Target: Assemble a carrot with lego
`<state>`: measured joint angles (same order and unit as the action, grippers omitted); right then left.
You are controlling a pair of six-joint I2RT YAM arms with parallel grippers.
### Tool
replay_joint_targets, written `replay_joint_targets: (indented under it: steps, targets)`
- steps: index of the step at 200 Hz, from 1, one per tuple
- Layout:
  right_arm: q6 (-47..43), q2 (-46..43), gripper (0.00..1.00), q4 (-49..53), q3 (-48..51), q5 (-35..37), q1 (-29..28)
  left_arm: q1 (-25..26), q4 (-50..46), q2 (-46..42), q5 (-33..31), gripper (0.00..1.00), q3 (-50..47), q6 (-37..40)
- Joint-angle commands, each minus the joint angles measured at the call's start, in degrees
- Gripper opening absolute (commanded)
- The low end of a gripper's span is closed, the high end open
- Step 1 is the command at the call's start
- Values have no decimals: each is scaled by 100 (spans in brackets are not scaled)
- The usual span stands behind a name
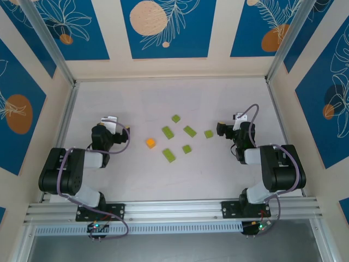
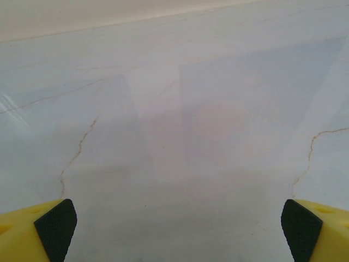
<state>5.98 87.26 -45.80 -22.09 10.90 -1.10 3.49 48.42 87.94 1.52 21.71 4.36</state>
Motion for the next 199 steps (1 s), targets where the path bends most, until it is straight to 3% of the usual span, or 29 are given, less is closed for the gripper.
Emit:
replay_joint_targets:
  steps: [1,151,182,199]
  targets:
    - [75,1,99,-157,-115,-109,23,-67,0,13,125,99,86,-111]
    - [69,-8,100,-157,-114,-112,24,-67,27,4,121,99,67,-109]
    - [66,-16,100,-194,-94,-107,25,-69,-171,-147,-167,99,126,-198]
    - [228,-204,100,6,-128,398,-21,-36,-290,-486,-152,99,47,-158]
